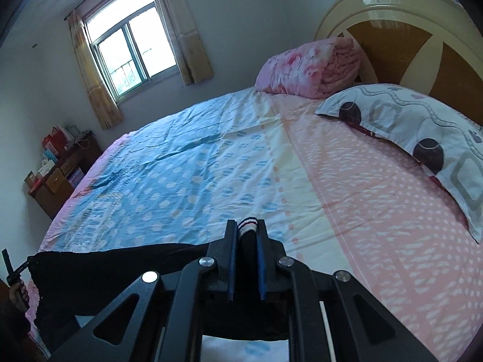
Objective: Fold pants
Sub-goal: 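Lift the waistband with both grippers and fold it over toward the hems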
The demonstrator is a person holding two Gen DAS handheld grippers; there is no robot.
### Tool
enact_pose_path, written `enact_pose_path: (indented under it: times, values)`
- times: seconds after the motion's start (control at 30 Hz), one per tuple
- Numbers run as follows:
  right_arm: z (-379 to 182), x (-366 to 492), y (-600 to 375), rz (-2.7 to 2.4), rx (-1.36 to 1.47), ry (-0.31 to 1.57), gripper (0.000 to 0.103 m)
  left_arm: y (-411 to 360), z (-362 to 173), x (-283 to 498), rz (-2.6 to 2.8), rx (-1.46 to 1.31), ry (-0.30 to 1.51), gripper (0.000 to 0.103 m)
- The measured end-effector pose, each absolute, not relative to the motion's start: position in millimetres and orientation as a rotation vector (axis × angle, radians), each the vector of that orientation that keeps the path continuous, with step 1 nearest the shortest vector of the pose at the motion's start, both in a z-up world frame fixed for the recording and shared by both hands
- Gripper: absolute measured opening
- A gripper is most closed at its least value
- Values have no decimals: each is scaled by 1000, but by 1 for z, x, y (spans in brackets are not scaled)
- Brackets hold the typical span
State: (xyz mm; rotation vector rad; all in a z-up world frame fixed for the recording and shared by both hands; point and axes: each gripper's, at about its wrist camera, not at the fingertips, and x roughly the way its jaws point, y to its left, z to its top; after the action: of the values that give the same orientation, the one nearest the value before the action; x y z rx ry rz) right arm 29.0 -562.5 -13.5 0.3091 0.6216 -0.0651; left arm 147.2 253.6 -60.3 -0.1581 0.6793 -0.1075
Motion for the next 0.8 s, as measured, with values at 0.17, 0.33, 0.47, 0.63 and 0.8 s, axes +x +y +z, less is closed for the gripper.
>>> enact_pose_path:
  times: [0.17,0.33,0.47,0.63,0.8]
  values:
    - [-7,-7,-562,-66,327,594,11,258,-55,120,-127,-179,646,29]
    - [-6,-43,-565,-66,352,572,11,265,-52,91,-158,-194,596,29]
    - [-8,-78,-565,-70,365,561,11,268,-57,62,-186,-197,574,29]
    - [-19,-121,-560,-55,379,553,11,273,-67,30,-223,-221,554,29]
    - [-37,-158,-563,-53,412,550,11,282,-79,9,-241,-252,548,29]
